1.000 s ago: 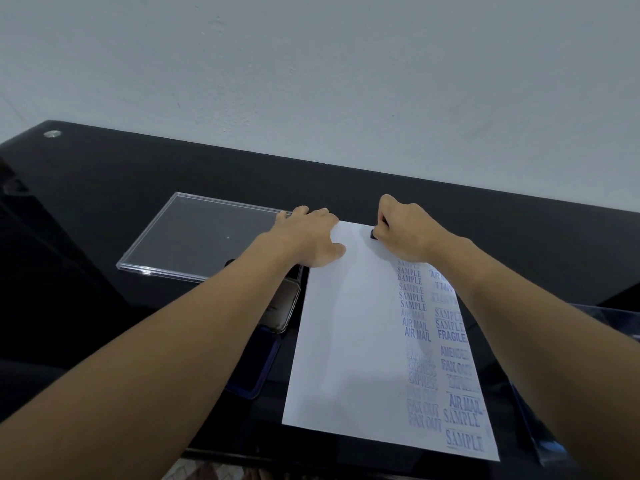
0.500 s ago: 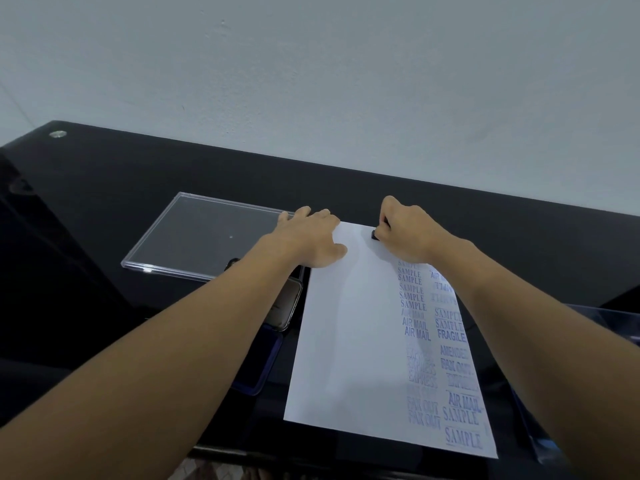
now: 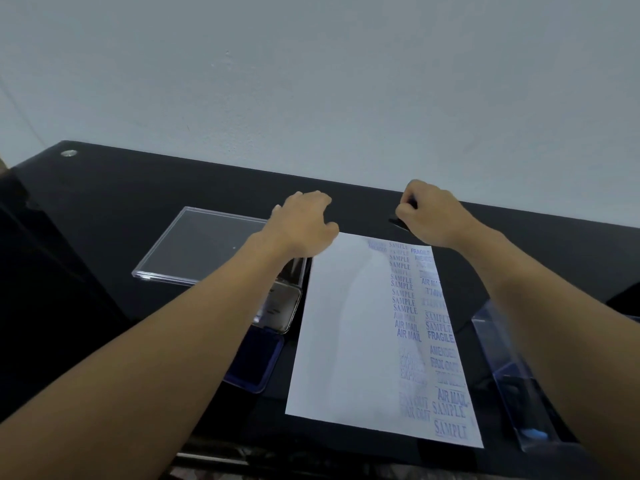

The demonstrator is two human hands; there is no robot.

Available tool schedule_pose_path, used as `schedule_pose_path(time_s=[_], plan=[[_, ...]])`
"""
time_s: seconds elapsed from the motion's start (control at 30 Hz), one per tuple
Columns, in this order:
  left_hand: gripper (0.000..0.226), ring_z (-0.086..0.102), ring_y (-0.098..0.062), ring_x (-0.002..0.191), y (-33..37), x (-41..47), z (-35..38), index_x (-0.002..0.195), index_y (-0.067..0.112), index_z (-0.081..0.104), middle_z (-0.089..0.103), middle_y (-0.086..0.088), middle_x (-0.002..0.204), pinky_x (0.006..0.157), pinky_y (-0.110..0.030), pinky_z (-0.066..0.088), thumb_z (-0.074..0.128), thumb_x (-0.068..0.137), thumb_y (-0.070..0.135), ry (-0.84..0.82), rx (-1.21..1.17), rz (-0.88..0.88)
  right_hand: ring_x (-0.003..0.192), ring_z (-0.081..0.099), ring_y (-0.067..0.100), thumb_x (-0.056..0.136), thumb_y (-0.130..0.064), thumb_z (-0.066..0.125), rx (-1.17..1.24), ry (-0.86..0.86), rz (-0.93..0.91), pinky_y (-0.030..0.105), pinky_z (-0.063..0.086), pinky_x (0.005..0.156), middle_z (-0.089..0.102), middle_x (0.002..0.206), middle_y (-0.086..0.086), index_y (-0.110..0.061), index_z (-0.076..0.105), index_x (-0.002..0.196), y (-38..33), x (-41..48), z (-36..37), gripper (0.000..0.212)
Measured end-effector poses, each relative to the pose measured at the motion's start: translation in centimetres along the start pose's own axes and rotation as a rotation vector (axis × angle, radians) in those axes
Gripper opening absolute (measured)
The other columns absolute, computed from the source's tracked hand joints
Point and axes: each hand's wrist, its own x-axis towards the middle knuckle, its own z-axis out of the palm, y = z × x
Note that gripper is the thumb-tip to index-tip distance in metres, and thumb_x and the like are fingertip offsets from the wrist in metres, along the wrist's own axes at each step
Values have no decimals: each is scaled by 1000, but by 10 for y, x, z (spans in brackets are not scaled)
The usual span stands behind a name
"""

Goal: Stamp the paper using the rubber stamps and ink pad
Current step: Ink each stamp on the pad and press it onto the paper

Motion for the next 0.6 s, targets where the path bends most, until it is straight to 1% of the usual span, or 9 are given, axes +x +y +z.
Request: schedule_pose_path(time_s=[0.1,0.2,0.3,0.43,0.6], plan=[[60,36,-25,141,-5,-11,-18,151,19,33,36,-1,156,113,-46,34,50,96,35,19,-25,-16,74,54,17,98,-23,48,-2,-3,-13,30,39,58,61,90,2,-18,53,93,-4,-9,-10,8],[59,41,-25,137,-13,-27,-32,150,19,35,39,-2,154,110,-44,38,51,96,37,41,-37,-41,74,55,18,97,-22,49,3,0,-16,30,41,59,62,90,3,-18,53,91,-9,-21,-18,9],[58,40,-24,138,-24,-47,-43,149,16,36,40,-3,153,110,-42,38,52,97,36,53,-22,-46,75,55,19,97,-21,49,6,-4,-25,30,42,60,63,91,3,-18,53,90,-15,-33,-23,9],[56,38,-21,139,-36,-75,-50,148,16,38,40,-2,153,111,-38,36,52,97,34,70,-74,-89,77,56,18,95,-21,49,39,-12,-24,29,41,61,63,91,0,-18,55,89,-24,-50,-28,9],[57,35,-17,141,-49,-111,-50,149,19,37,37,2,155,114,-40,33,51,97,36,92,-94,-129,75,58,14,91,-20,56,95,-15,-37,25,42,61,65,85,-7,-22,61,82,-37,-78,-23,11]])
